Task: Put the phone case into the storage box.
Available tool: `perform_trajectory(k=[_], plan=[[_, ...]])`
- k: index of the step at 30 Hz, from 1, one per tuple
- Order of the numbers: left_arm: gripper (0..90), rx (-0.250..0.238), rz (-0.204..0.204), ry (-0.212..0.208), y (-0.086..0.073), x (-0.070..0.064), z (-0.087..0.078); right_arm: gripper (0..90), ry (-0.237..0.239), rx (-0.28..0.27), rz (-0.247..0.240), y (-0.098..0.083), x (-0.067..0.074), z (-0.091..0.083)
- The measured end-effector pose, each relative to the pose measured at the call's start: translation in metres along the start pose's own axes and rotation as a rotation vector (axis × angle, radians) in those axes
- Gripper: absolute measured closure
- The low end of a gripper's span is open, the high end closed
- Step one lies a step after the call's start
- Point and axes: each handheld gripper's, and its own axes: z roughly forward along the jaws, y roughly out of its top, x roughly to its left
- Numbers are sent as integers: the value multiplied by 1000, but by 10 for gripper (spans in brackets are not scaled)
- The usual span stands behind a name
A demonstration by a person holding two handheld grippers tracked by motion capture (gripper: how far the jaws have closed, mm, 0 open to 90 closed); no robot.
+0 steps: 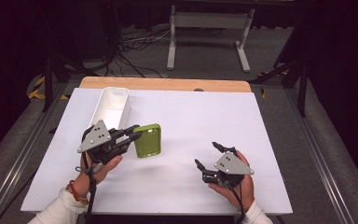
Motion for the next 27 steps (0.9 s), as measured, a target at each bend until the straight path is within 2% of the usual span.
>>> perform_trajectory(k=[12,24,27], plan=[[777,-21,3,28,4,10,-13,184,-16,-13,29,-9,-5,-9],[777,-51,8,40,10,16,-24,184,-8,-5,17,-10,-3,-5],[777,-54,9,41,11,18,-26,192,-21,-12,22,-10,-3,-6]])
